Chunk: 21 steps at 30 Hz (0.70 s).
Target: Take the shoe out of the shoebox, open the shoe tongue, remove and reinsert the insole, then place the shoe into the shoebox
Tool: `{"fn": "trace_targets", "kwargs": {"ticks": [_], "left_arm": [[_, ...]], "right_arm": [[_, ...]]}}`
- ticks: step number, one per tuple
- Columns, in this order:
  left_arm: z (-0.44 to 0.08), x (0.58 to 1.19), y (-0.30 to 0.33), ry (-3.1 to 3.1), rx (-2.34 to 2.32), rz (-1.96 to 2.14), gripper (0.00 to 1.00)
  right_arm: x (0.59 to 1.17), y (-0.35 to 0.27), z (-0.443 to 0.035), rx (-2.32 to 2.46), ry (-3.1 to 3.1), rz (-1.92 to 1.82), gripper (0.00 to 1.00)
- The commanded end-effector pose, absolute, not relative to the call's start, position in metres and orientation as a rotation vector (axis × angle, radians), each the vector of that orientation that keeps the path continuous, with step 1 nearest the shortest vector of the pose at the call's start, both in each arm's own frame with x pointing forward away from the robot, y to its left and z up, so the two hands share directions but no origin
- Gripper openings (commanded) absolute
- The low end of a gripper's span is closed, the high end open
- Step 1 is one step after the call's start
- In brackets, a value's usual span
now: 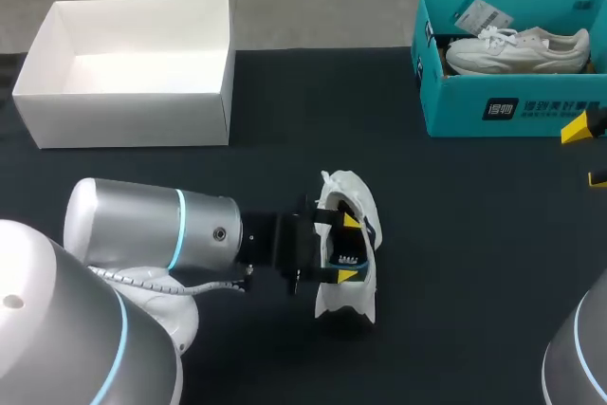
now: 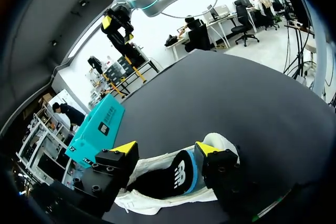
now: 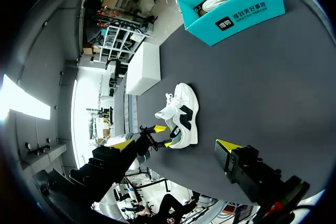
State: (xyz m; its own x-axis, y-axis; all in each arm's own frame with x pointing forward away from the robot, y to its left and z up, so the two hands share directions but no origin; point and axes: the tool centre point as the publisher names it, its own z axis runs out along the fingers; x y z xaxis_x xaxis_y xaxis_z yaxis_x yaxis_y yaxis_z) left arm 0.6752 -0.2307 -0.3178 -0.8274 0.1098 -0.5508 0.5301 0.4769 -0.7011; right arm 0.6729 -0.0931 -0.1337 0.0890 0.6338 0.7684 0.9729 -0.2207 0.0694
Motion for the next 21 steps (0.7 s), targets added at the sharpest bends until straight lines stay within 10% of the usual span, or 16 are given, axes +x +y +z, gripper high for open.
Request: {"fn": "trace_targets", "kwargs": {"ticks": [1, 6, 9, 21], "left_arm": [[-0.307, 0.676, -0.231, 2.29, 0.54, -1.309, 0.51], [-0.29, 0.681, -0.225, 2.279, 0.602, -1.309, 0.45], [-0.279, 0.685, -0.217, 2.313, 0.735, -1.263, 0.0], [-0.257, 0.683, -0.196, 2.324, 1.434, -0.802, 0.0]], "right_arm": [[0.672, -0.093, -0.134, -1.911, -1.575, -0.963, 1.0], [0.672, -0.093, -0.134, -1.911, -1.575, -0.963, 1.0], [0.672, -0.093, -0.134, -1.911, -1.575, -0.963, 1.0], [0.672, -0.093, -0.134, -1.911, -1.575, -0.963, 1.0]]}}
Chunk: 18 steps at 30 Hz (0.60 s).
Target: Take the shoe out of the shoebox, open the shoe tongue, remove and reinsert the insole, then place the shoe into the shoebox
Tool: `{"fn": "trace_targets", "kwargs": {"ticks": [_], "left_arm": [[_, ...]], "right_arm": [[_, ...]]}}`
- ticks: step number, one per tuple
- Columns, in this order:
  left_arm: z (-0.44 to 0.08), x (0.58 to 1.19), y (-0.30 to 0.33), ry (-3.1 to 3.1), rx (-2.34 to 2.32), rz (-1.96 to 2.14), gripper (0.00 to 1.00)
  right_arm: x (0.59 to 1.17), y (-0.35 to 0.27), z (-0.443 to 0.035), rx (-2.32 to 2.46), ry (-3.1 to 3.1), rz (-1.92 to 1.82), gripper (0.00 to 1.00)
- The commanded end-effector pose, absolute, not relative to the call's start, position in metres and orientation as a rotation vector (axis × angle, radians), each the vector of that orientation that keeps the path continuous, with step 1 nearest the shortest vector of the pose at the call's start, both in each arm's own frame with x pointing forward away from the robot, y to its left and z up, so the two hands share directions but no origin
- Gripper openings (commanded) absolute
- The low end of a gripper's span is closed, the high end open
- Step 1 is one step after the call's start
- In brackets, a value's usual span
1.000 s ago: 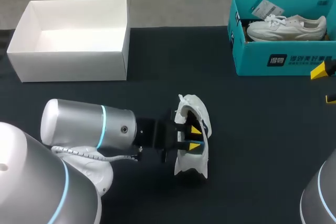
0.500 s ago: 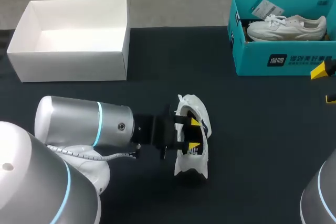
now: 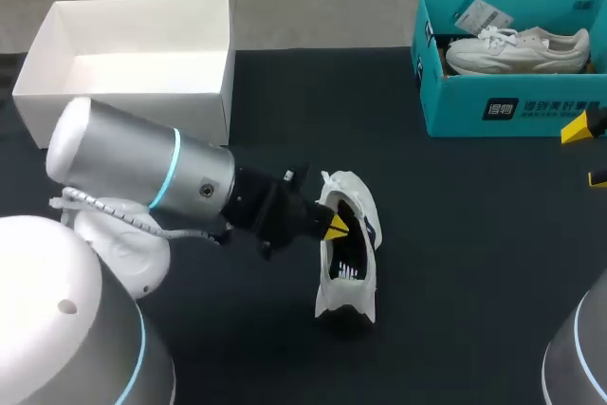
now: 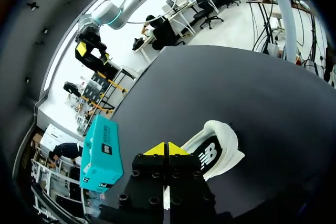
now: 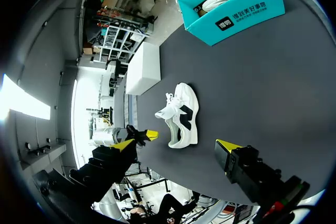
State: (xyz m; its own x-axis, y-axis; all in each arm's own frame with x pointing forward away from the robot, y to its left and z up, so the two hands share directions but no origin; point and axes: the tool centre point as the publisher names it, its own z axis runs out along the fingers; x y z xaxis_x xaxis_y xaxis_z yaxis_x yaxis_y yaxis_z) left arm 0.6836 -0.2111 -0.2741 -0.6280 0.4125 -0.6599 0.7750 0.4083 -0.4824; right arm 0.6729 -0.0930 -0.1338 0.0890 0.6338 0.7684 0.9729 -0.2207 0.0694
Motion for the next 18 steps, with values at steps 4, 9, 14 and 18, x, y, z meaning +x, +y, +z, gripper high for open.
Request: {"fn": "trace_targets", "kwargs": {"ticks": [4, 9, 14, 18], "left_arm": [[-0.2566, 0.6831, -0.1958, 2.324, 1.434, -0.802, 0.0], [-0.2566, 0.6831, -0.1958, 2.324, 1.434, -0.802, 0.0], [-0.2566, 0.6831, -0.1958, 2.324, 1.434, -0.802, 0.0], [-0.2566, 0.6831, -0.1958, 2.324, 1.434, -0.802, 0.0]], "right_arm": [[0.6721, -0.0925, -0.1342, -1.911, -1.575, -0.963, 1.0], [0.6721, -0.0925, -0.1342, -1.911, -1.575, -0.963, 1.0], [0.6721, -0.0925, -0.1342, -1.911, -1.575, -0.963, 1.0], [0.6721, -0.0925, -0.1342, -1.911, -1.575, -0.963, 1.0]]}}
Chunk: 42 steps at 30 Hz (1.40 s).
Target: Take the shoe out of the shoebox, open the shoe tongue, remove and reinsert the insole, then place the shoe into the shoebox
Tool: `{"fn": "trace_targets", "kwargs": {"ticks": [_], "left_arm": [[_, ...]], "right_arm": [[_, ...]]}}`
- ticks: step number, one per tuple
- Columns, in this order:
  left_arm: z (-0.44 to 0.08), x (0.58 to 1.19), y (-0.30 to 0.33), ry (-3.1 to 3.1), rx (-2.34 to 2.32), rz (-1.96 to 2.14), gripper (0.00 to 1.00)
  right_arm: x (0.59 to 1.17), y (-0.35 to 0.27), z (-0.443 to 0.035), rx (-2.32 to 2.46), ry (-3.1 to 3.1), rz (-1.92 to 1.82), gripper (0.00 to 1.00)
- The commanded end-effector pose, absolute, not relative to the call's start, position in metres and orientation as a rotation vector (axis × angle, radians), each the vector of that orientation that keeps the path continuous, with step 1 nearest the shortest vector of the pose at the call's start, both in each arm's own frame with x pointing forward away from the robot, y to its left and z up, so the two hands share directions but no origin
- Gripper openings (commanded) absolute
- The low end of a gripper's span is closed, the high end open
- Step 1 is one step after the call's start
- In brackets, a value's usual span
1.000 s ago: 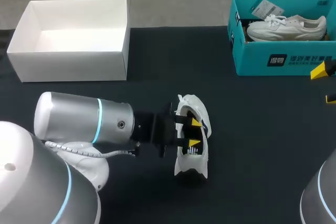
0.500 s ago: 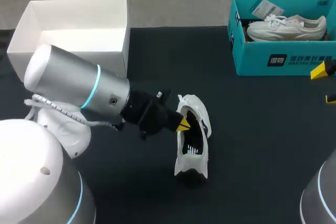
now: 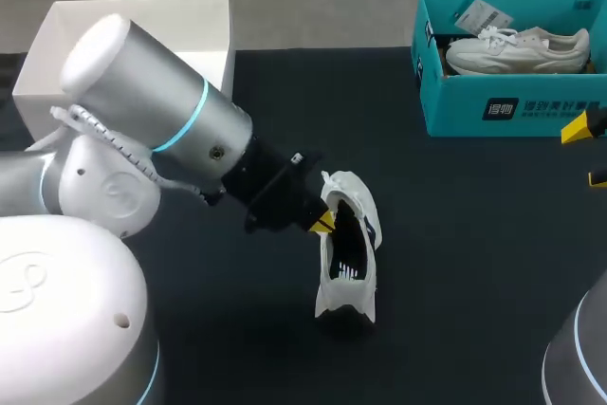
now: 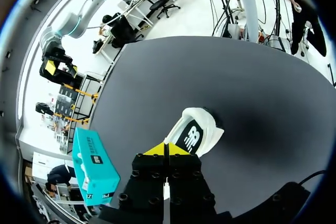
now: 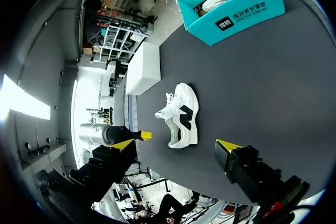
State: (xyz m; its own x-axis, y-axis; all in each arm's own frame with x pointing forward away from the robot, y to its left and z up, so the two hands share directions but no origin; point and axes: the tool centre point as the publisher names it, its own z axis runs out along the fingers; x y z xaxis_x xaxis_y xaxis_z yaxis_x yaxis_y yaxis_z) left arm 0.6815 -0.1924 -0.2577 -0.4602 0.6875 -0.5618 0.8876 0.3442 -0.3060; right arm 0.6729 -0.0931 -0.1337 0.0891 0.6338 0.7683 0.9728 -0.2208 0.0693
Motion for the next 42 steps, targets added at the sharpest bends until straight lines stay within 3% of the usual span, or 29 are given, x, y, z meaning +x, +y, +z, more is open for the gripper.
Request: {"fn": "trace_targets", "kwargs": {"ticks": [1, 11, 24, 42], "left_arm": [[-0.257, 0.683, -0.196, 2.324, 1.434, -0.802, 0.0], [-0.264, 0.68, -0.198, 2.108, 1.988, -0.264, 0.0], [-0.264, 0.68, -0.198, 2.108, 1.988, -0.264, 0.0], [-0.31, 0.7, -0.227, 2.055, 2.174, -0.364, 0.0]], "right_arm": [[0.672, -0.093, -0.134, -1.911, -1.575, -0.963, 1.0], [0.672, -0.093, -0.134, -1.911, -1.575, -0.963, 1.0], [0.672, -0.093, -0.134, -1.911, -1.575, -0.963, 1.0], [0.672, -0.093, -0.134, -1.911, -1.575, -0.963, 1.0]]}}
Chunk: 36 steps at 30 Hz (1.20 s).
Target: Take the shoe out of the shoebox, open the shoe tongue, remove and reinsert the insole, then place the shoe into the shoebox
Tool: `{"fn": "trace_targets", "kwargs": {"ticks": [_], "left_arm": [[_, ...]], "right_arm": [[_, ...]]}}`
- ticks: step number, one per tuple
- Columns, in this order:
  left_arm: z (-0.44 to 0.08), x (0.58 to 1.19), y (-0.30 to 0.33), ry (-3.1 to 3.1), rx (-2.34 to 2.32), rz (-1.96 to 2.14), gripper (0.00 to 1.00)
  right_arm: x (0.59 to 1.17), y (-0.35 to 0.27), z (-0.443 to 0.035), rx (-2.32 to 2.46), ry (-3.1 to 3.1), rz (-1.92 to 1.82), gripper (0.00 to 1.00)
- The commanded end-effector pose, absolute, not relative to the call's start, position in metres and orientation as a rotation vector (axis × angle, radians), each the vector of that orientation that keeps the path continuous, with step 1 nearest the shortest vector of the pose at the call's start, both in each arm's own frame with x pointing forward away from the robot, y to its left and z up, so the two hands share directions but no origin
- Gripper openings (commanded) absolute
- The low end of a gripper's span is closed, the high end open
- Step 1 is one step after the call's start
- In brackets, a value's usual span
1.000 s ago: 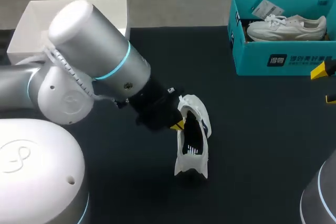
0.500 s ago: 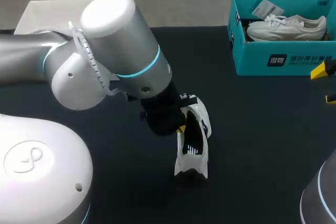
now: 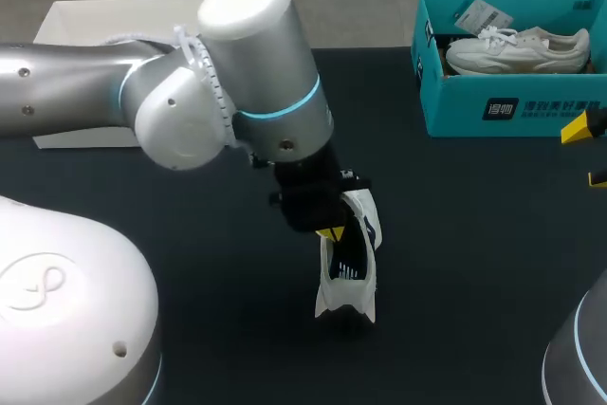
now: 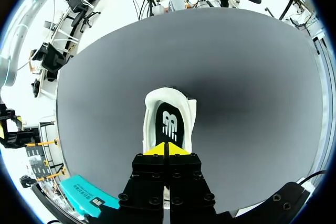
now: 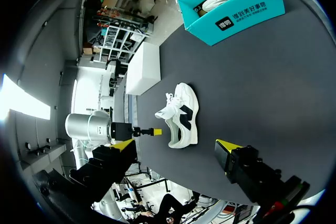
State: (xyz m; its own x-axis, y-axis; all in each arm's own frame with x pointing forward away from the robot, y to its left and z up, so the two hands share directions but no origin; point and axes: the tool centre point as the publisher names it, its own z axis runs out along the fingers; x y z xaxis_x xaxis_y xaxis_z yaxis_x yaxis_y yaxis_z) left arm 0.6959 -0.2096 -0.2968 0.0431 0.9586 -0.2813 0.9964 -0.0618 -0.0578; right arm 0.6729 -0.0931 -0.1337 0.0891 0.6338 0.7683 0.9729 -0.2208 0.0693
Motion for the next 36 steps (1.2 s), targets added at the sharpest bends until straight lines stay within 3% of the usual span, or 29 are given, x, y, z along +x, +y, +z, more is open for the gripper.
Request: {"fn": "trace_targets", "kwargs": {"ticks": [1, 36], "left_arm": [[-0.312, 0.7, -0.228, 2.053, 2.175, -0.368, 0.0], [-0.386, 0.678, -0.23, 2.149, 2.267, -0.343, 0.0]], "right_arm": [[0.672, -0.093, -0.134, -1.911, -1.575, -0.963, 1.0], [0.672, -0.093, -0.134, -1.911, -1.575, -0.963, 1.0]]}}
